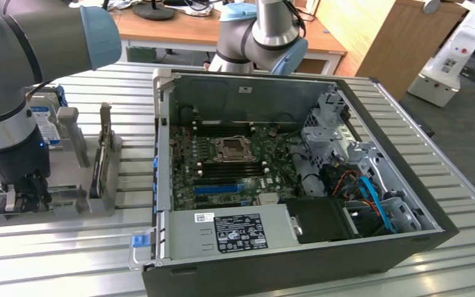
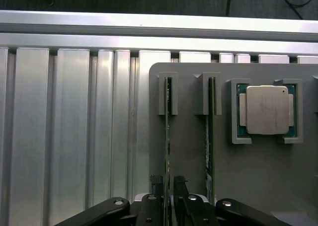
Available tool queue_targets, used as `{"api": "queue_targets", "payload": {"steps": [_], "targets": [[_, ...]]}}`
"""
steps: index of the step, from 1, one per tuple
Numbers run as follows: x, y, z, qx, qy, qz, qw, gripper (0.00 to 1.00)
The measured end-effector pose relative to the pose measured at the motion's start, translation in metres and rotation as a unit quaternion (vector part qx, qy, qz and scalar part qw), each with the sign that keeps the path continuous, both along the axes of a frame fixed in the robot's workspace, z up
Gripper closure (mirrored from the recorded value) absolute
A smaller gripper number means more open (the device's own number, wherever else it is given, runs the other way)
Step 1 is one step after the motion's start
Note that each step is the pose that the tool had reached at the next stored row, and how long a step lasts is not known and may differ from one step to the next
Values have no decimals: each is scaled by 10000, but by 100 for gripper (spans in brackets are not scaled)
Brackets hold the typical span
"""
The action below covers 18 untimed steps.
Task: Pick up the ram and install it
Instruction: 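Pick up the ram and move it above insertion slot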
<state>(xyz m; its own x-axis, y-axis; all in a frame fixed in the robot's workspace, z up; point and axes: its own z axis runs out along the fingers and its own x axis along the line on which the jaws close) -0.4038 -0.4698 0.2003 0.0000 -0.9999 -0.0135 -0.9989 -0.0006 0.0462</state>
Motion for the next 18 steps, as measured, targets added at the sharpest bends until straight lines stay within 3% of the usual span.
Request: {"api": "queue_targets", "payload": {"steps": [8, 12, 18], "targets": [[1, 0, 0, 0, 0, 0, 10000, 77], [1, 0, 0, 0, 0, 1, 10000, 88], [1, 0, 0, 0, 0, 0, 10000, 88]]}}
